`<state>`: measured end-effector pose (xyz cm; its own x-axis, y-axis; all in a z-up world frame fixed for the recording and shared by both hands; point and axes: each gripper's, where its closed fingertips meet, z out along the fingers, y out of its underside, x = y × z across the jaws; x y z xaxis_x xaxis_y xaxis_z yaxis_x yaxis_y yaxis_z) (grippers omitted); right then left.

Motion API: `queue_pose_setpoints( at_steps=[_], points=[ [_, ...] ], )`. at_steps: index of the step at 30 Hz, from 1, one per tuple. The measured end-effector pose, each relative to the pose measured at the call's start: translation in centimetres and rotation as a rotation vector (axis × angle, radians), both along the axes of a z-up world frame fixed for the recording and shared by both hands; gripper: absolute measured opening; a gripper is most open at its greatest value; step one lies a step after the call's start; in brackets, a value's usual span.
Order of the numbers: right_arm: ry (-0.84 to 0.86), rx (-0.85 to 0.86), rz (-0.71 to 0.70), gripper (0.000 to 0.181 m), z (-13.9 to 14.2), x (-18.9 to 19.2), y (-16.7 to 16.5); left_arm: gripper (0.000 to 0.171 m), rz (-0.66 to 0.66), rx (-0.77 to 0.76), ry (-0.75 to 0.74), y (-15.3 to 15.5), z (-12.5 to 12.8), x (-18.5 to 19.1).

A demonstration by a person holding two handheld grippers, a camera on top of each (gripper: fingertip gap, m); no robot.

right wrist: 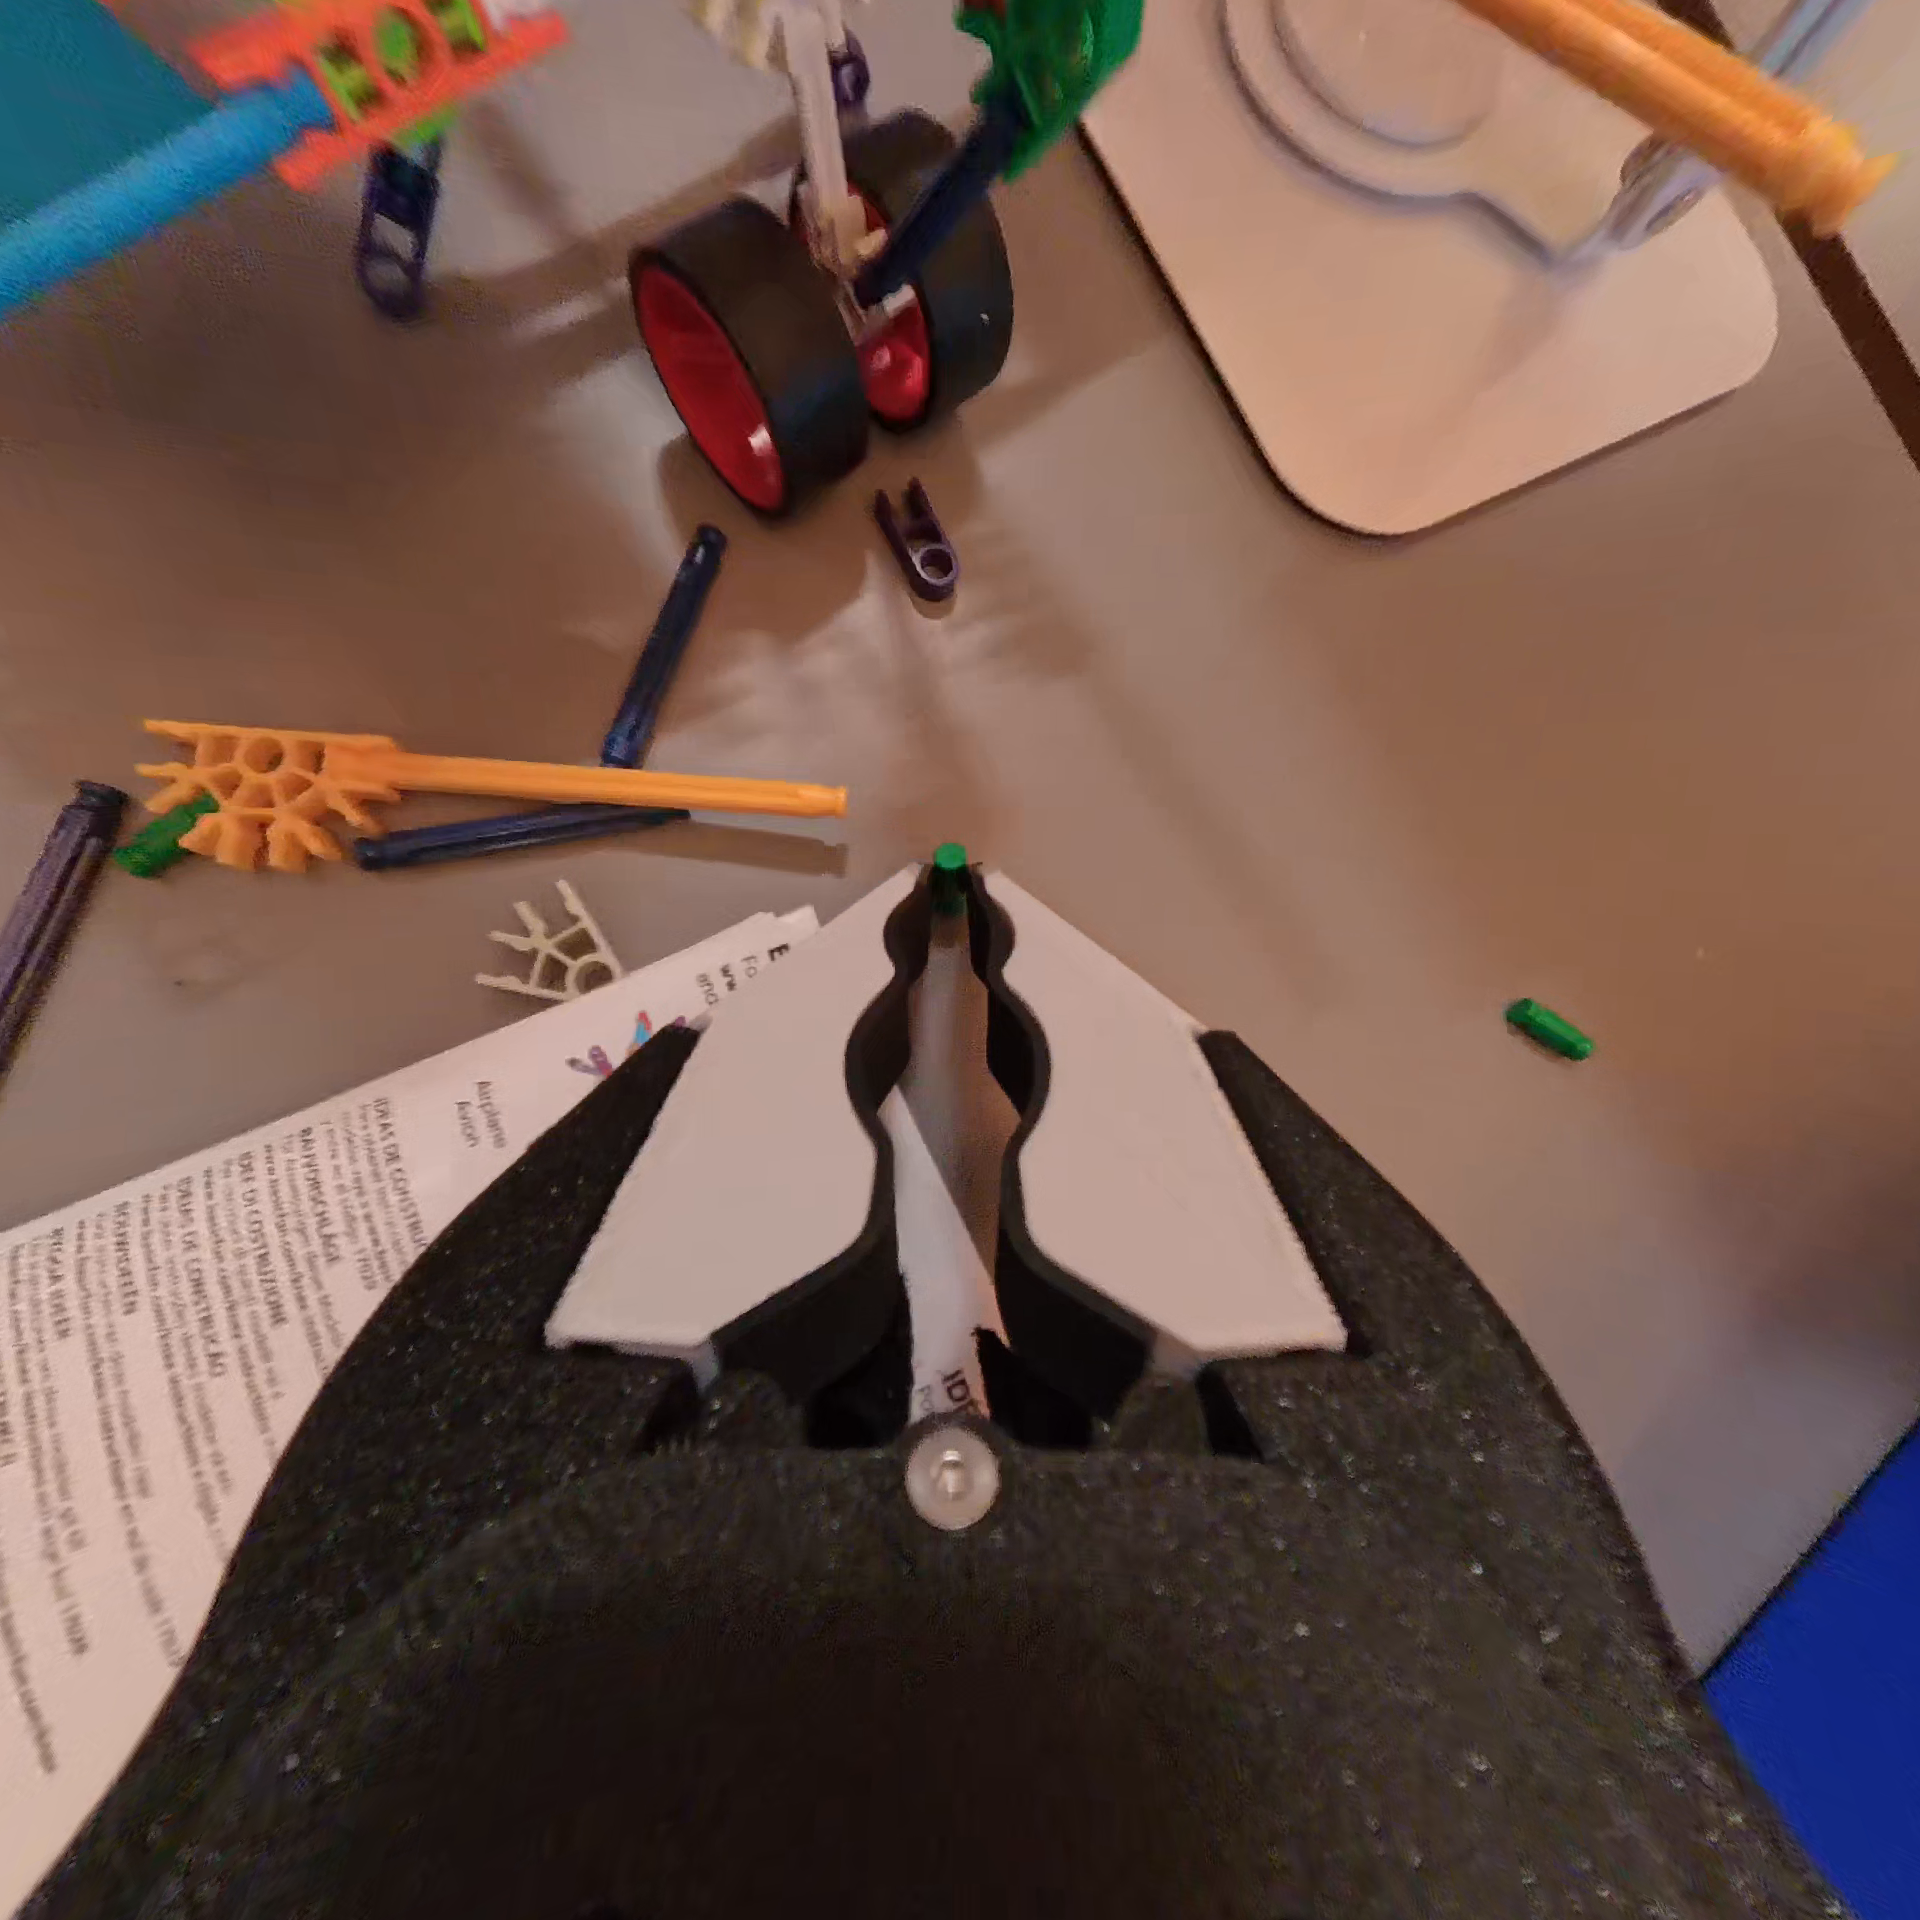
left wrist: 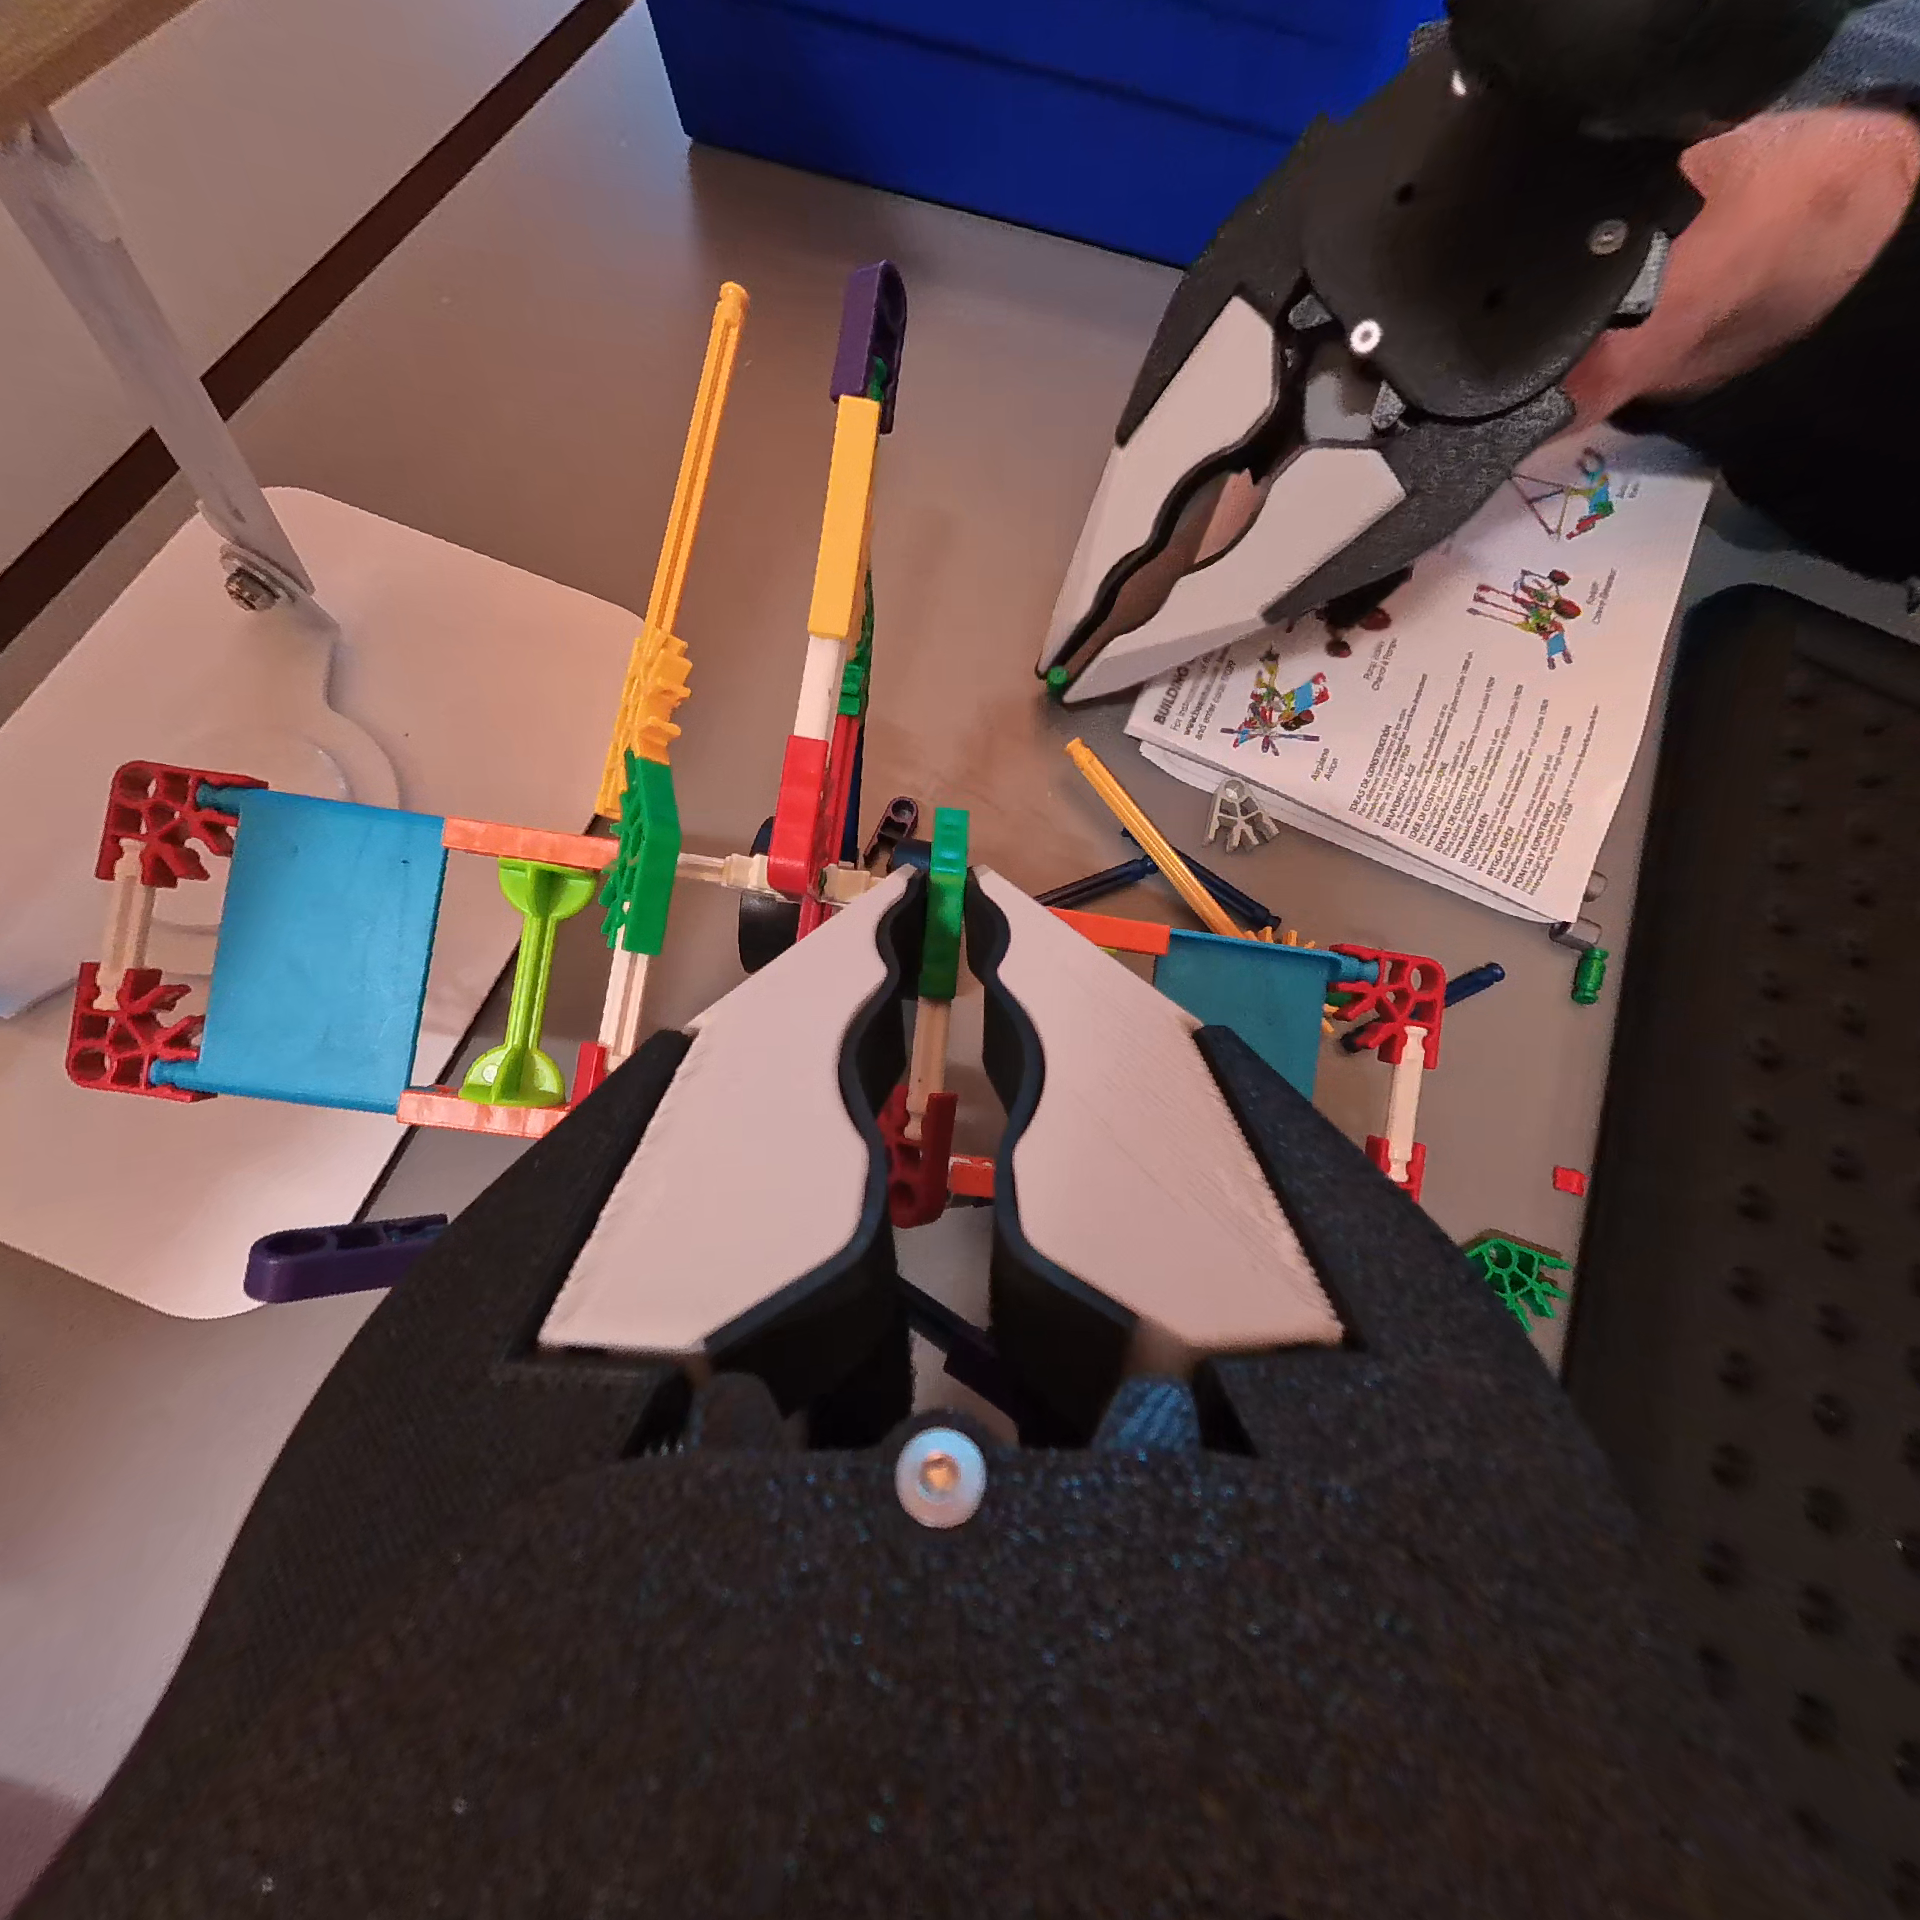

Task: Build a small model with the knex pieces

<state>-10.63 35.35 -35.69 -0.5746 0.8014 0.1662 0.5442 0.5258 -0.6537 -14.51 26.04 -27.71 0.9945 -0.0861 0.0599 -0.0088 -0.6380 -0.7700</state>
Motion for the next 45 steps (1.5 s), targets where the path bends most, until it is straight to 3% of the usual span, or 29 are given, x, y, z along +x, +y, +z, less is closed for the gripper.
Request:
queue_pose_setpoints(
  at_steps=[7, 14, 20, 25, 36, 45],
  points=[
    [-0.049, 0.078, 0.031, 0.007, -0.4, 0.8, 1.4, 0.006, -0.007, -0.005, 0.004, 0.0, -0.1, 0.0],
    [-0.082, 0.135, 0.059, 0.029, 0.2, 1.2, 2.5, 0.006, -0.01, -0.008, 0.006, 0.0, -0.1, 0.1],
    [-0.069, 0.106, 0.028, 0.02, -0.2, 0.6, 2.3, 0.006, -0.014, -0.01, 0.007, -0.1, -0.1, 0.1],
    [-0.019, 0.027, 0.015, 0.0, -0.2, 0.2, 2.0, 0.006, -0.018, -0.012, 0.008, 0.0, -0.2, 0.2],
    [0.022, 0.046, 0.064, 0.016, 0.0, -1.4, 1.3, 0.007, -0.021, -0.014, 0.009, 0.1, -0.3, 0.3],
    [0.012, 0.034, 0.075, 0.005, -0.3, -2.6, 1.4, 0.007, -0.025, -0.011, 0.005, 0.1, -0.3, 0.3]
  ],
)
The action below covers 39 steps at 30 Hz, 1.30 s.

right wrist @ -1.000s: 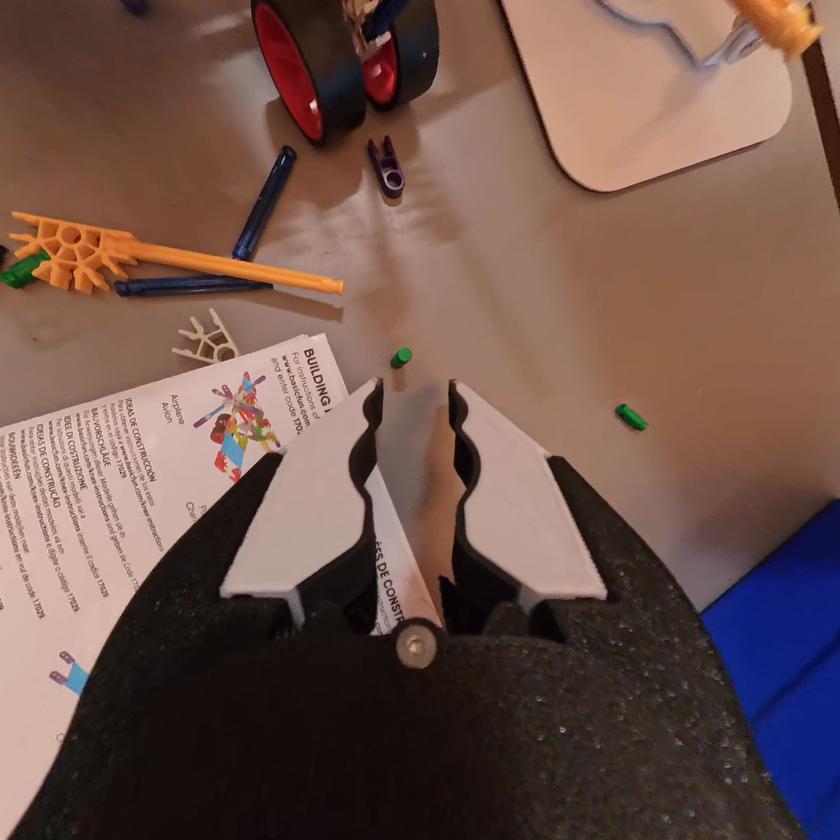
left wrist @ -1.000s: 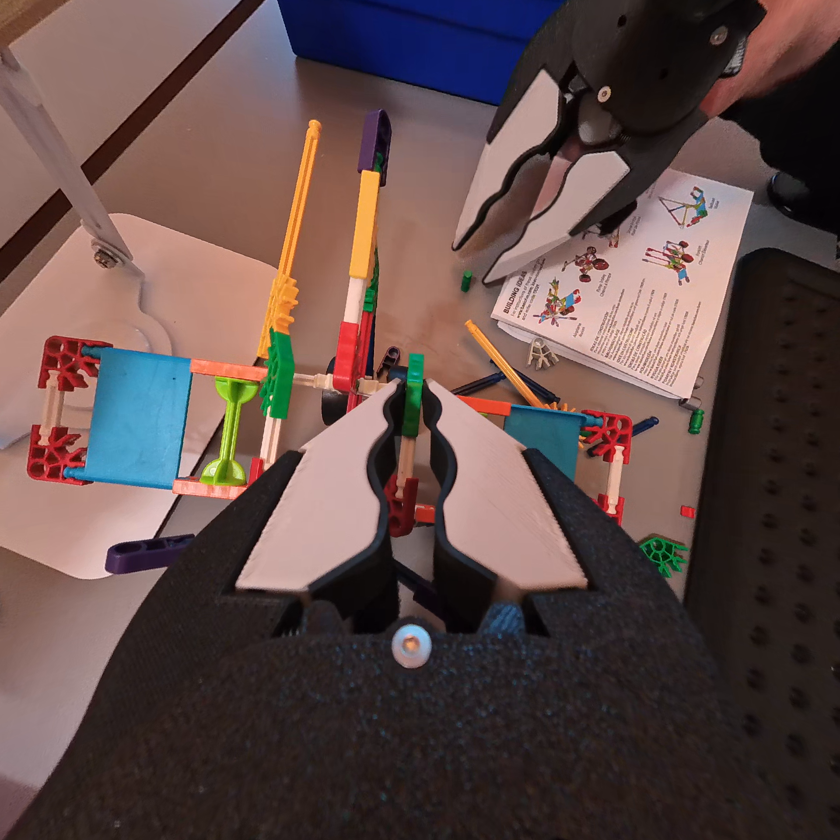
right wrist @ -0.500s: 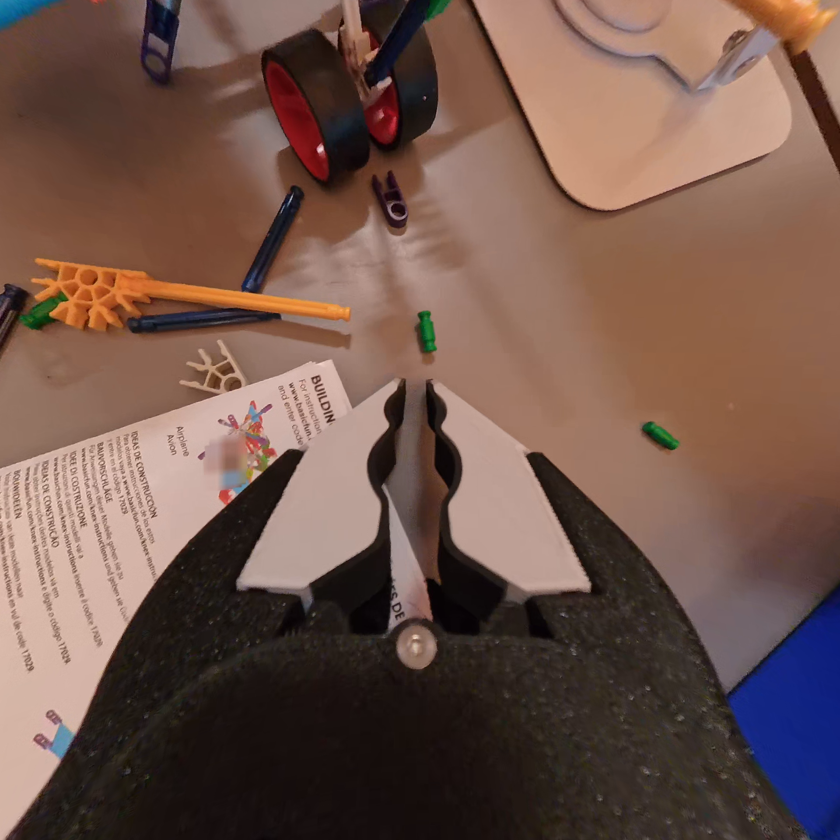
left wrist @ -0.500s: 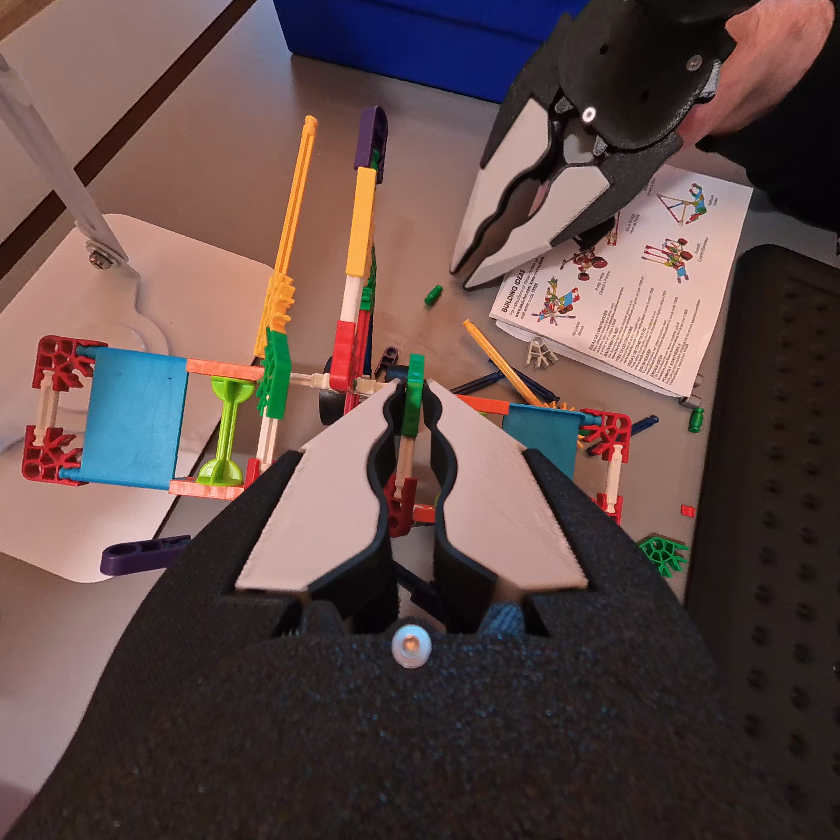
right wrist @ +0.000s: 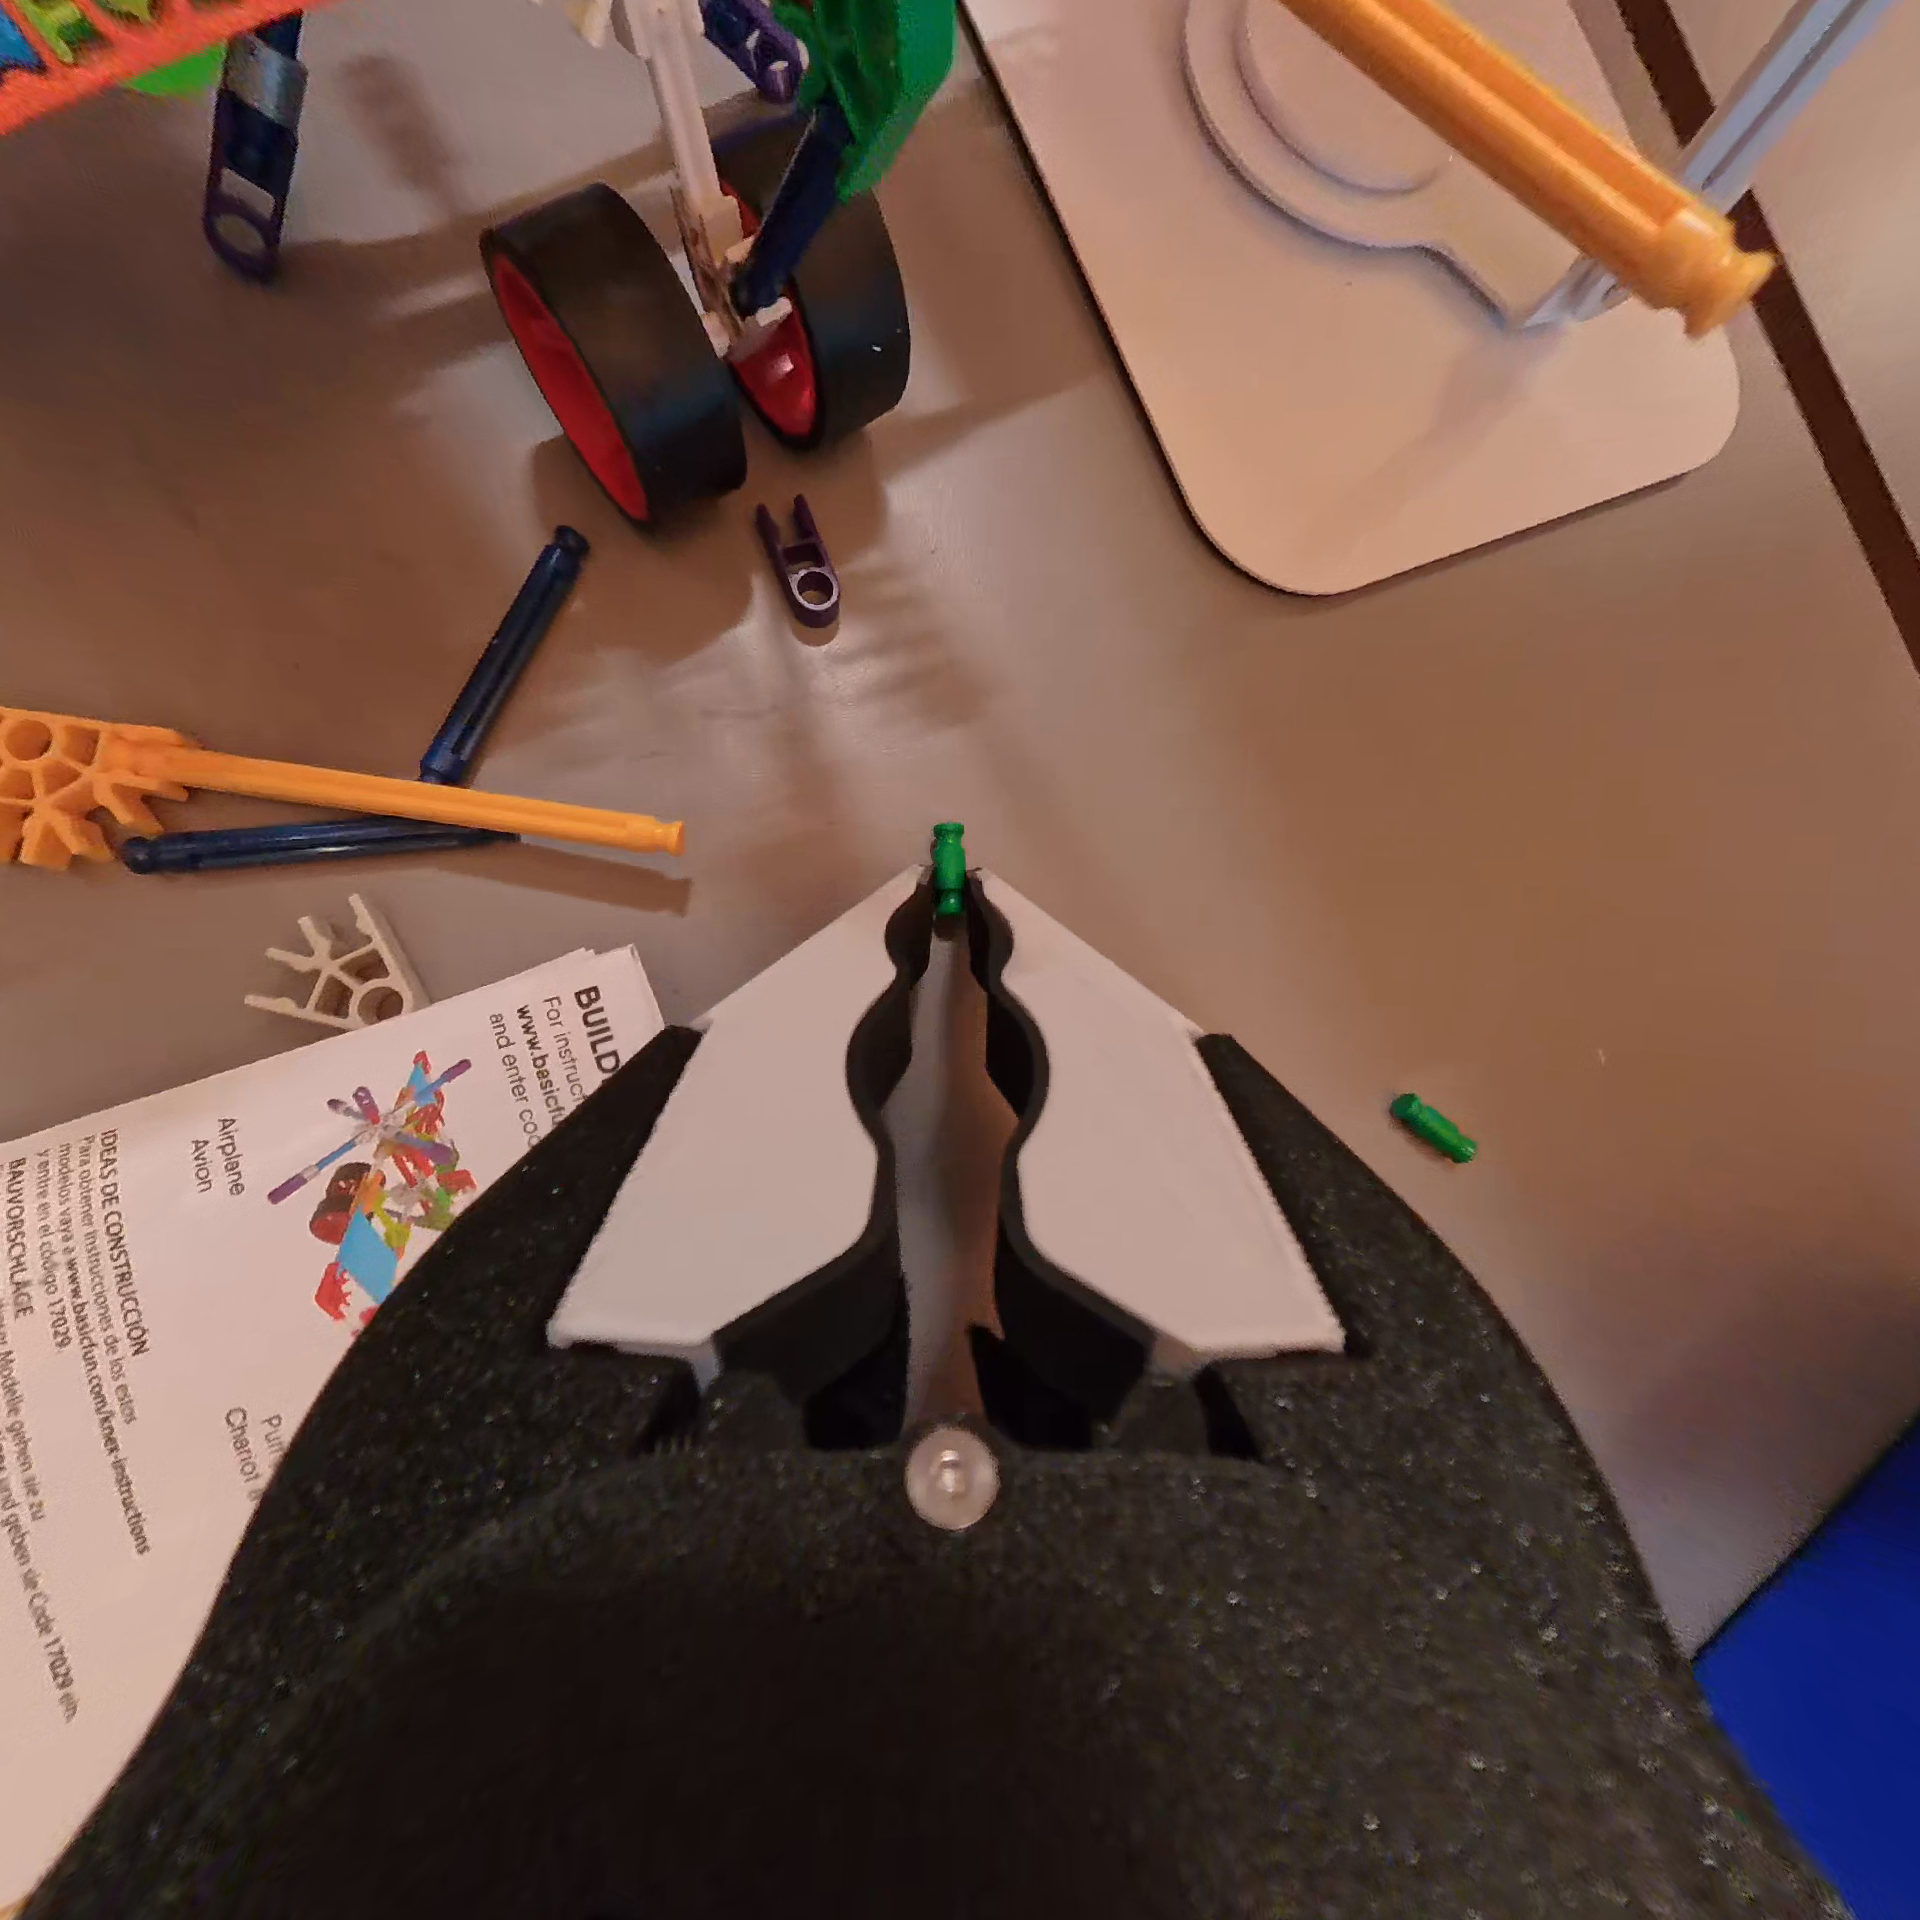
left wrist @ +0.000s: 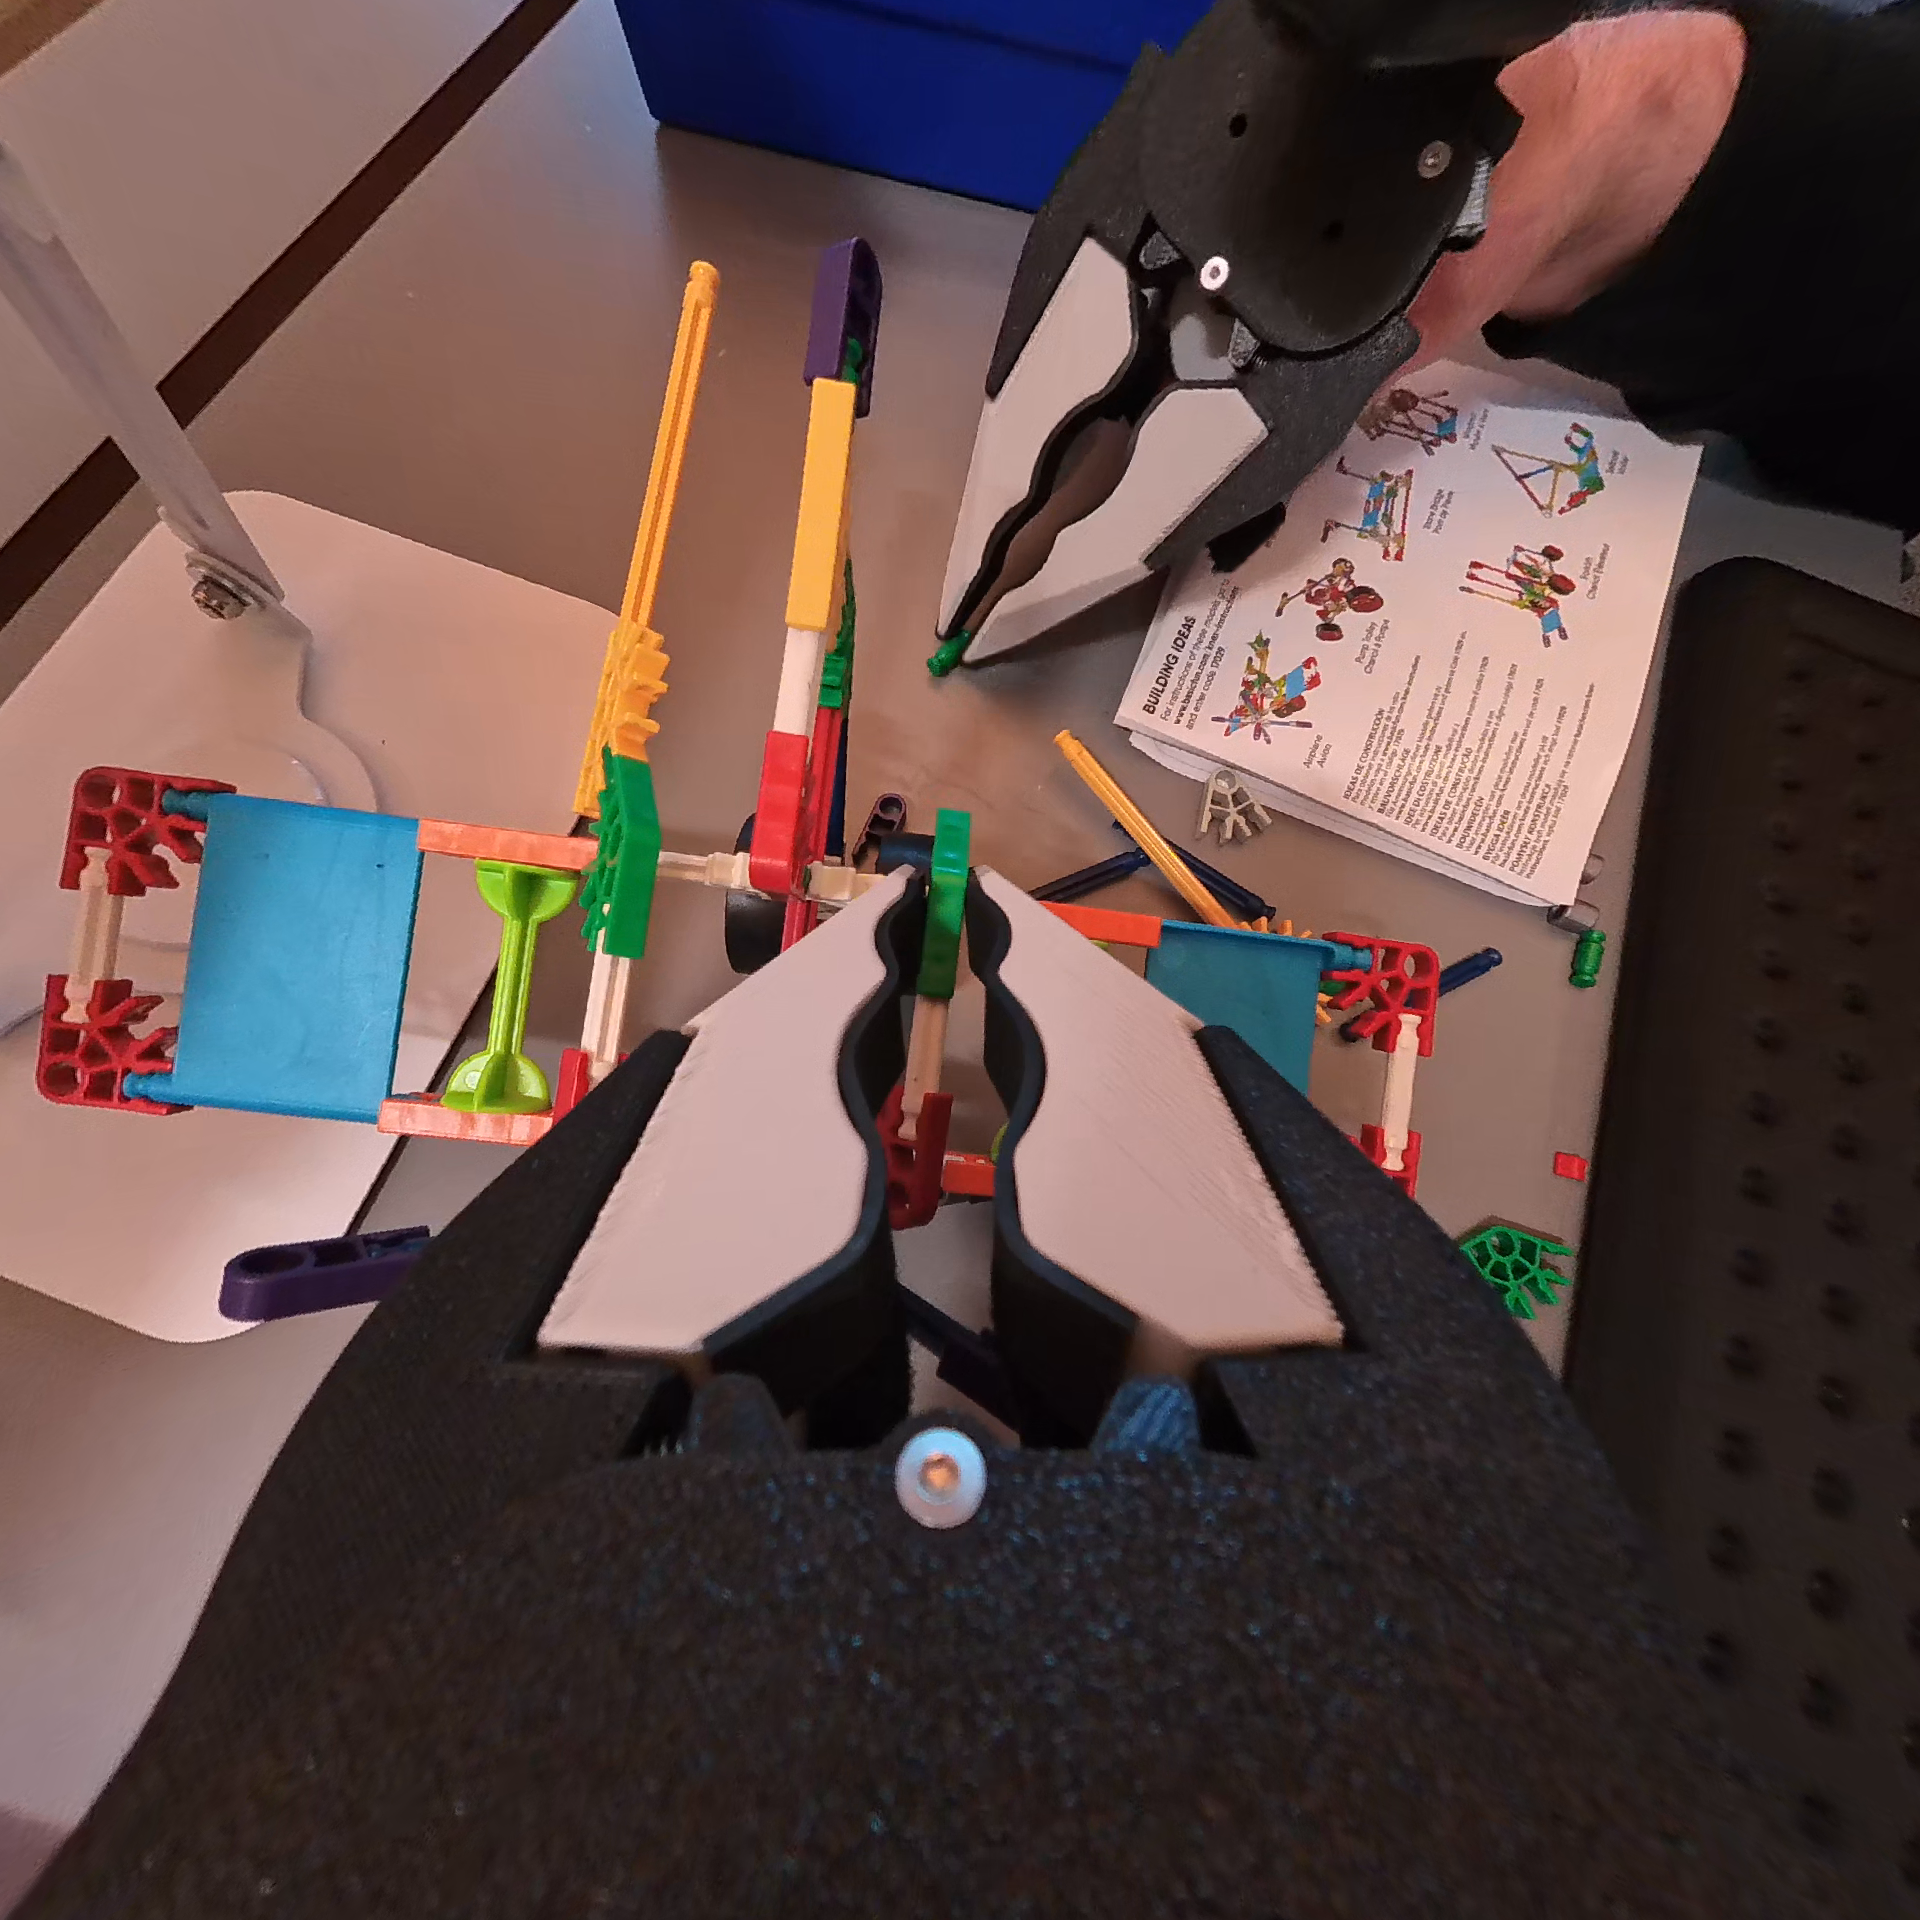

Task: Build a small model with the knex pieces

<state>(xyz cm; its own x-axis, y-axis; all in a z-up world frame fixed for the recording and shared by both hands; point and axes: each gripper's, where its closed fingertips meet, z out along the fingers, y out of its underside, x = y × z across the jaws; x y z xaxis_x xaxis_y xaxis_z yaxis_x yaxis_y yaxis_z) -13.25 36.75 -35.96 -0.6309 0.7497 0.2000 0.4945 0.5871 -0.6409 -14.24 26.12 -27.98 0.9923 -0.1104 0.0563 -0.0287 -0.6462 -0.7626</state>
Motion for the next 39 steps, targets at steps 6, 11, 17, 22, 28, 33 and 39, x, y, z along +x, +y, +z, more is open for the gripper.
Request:
queue_pose_setpoints(
  at_steps=[6, 11, 17, 22, 28, 33, 39],
  points=[
    [0.174, 0.009, 0.158, 0.005, 6.5, 1.5, -4.8, 0.007, -0.016, 0.007, 0.002, 0.2, 0.0, 0.2],
    [0.21, 0.158, 0.303, 0.005, 8.7, 1.1, -8.9, 0.008, -0.052, 0.004, 0.011, 0.1, -0.1, 0.6],
    [0.174, 0.131, 0.337, 0.005, 7.8, -0.4, -10.0, 0.02, -0.085, 0.005, 0.041, 0.1, -0.2, 1.0],
    [0.159, 0.031, 0.33, 0.005, 8.0, -0.5, -10.3, 0.017, -0.078, 0.003, 0.068, 0.3, -0.4, 0.8],
    [0.154, 0.008, 0.303, 0.005, 7.9, -0.8, -9.9, 0.009, -0.083, 0.021, 0.106, 0.7, -0.4, 0.6],
    [0.144, -0.013, 0.294, 0.004, 7.8, -0.8, -9.9, 0.009, -0.096, 0.021, 0.098, 0.7, -0.5, 0.7],
    [0.153, 0.014, 0.276, 0.004, 7.9, -0.9, -9.8, 0.008, -0.094, 0.033, 0.149, 0.8, -0.4, 0.5]
  ],
)
